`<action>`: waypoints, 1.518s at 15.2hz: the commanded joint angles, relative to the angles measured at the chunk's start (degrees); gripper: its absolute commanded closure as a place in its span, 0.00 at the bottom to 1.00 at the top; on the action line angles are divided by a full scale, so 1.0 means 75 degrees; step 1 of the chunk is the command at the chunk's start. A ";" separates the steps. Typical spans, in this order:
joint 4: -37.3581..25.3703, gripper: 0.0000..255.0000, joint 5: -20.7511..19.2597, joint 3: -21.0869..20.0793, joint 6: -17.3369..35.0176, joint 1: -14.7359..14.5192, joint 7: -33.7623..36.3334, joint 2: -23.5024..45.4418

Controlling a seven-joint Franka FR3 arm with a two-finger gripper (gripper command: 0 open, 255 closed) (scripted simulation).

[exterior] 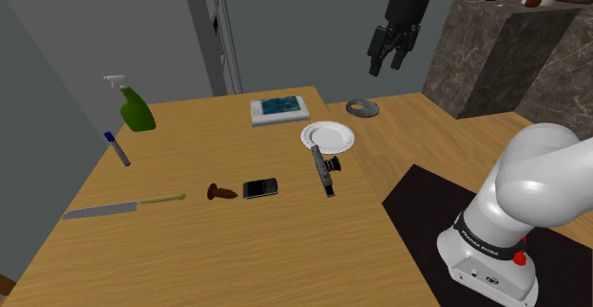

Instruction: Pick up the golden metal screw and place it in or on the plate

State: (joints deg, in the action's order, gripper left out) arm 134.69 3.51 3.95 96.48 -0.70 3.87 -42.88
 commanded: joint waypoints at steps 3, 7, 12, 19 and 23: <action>0.0170 0.00 0.0152 -0.0229 0.0397 -0.0101 0.0232 0.0214; 0.0394 0.00 0.0431 -0.0681 0.1203 -0.0310 0.0684 0.0762; 0.0446 0.00 0.0709 -0.1236 0.2206 -0.0553 0.1234 0.1659; 0.0091 0.00 0.0853 -0.1976 0.3510 -0.0815 0.2033 0.3236; -0.0329 0.00 0.0737 -0.2359 0.4154 -0.0926 0.2549 0.4261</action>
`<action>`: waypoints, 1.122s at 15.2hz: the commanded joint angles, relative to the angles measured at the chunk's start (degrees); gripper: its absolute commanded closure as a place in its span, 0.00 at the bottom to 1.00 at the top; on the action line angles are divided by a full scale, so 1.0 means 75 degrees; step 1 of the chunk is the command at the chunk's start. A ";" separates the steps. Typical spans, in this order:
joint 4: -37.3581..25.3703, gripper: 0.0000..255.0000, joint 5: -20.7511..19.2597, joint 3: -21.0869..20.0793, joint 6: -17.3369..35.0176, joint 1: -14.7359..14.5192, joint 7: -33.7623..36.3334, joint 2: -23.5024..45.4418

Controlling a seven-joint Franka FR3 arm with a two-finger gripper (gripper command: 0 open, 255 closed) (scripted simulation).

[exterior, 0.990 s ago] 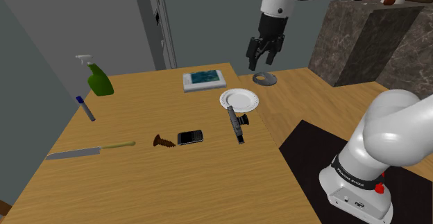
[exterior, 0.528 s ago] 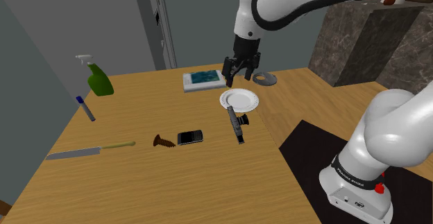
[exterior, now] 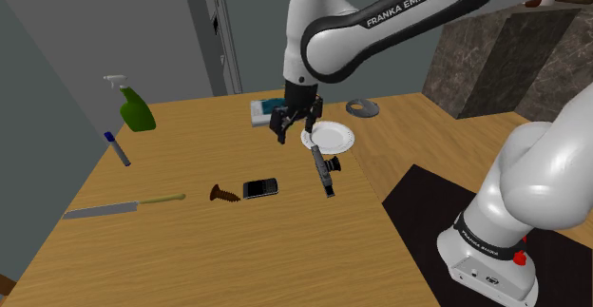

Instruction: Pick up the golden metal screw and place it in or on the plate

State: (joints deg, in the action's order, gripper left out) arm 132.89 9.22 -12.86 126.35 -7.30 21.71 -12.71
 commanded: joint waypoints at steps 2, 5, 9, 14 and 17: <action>-0.0357 0.00 -0.0151 -0.0284 0.0453 -0.0106 0.0455 0.0776; -0.0829 0.00 -0.0424 -0.0486 0.0819 -0.0217 0.0913 0.1608; -0.1595 0.00 -0.0903 -0.0638 0.1177 -0.0444 0.1553 0.2749; -0.2780 0.00 -0.1526 -0.0617 0.1397 -0.0891 0.2291 0.4196; -0.3624 0.00 -0.1835 -0.0528 0.1407 -0.1218 0.2650 0.5072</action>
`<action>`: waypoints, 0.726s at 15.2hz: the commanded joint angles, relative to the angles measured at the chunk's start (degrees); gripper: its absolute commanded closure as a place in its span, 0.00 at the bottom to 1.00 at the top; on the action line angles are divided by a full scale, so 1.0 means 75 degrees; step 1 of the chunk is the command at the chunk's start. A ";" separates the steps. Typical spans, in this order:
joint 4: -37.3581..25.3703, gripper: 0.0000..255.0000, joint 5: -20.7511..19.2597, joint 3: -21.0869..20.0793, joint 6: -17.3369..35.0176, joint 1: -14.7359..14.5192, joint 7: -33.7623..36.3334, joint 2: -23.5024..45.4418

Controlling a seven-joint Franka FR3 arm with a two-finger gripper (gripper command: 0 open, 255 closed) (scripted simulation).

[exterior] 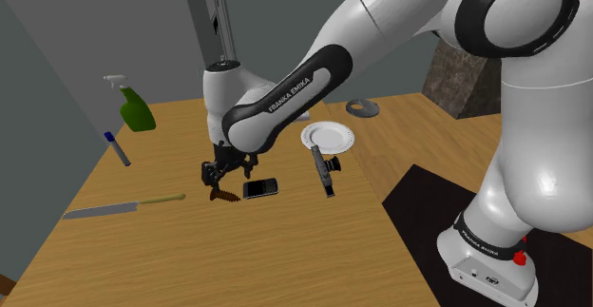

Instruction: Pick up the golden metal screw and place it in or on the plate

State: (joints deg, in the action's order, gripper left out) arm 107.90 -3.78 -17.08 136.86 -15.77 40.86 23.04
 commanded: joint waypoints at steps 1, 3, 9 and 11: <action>-0.0598 0.00 -0.0189 0.0070 -0.0010 -0.0204 0.0200 0.0599; -0.0672 0.00 -0.0227 0.0098 0.0053 -0.0251 0.0234 0.0738; -0.0740 0.00 -0.0376 0.0202 0.0484 -0.0369 0.0327 0.1243; -0.0739 0.00 -0.0376 0.0202 0.0484 -0.0370 0.0326 0.1243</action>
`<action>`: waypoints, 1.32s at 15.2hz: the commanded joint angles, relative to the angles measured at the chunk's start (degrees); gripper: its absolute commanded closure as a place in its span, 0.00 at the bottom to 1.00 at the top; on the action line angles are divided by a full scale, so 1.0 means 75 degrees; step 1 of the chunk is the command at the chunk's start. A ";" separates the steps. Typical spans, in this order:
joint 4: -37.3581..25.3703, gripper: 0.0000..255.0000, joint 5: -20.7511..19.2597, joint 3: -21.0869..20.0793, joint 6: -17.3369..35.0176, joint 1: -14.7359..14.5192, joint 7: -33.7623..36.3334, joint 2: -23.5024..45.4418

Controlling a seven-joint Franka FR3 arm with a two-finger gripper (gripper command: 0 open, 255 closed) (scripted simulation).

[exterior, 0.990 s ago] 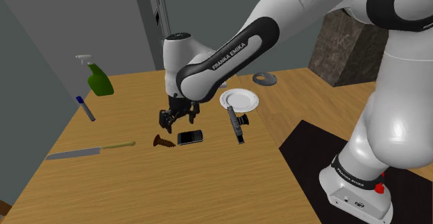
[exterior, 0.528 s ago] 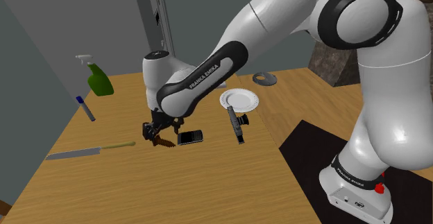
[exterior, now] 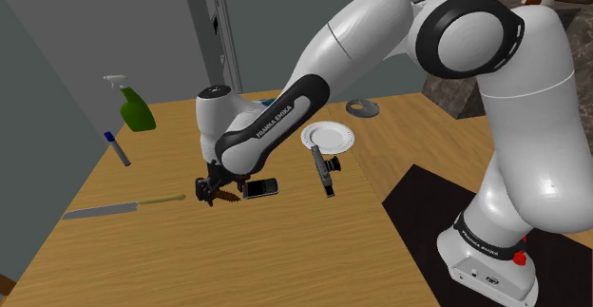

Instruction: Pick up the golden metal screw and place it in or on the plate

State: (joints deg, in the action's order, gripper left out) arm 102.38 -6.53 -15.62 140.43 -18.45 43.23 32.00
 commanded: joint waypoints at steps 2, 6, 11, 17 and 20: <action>-0.0004 0.00 -0.0009 0.0008 0.0008 -0.0012 0.0010 0.0049; -0.0004 0.00 -0.0010 0.0008 0.0008 -0.0011 0.0010 0.0049; -0.0036 1.00 -0.0013 0.0014 0.0006 -0.0006 -0.0002 0.0079; -0.0010 1.00 0.0009 -0.0008 -0.0065 0.0001 0.0003 -0.0018; -0.0043 1.00 0.0067 -0.0053 -0.0288 0.0034 -0.0022 -0.0211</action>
State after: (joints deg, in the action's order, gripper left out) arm 102.09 -6.22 -15.89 138.91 -18.34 43.20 30.99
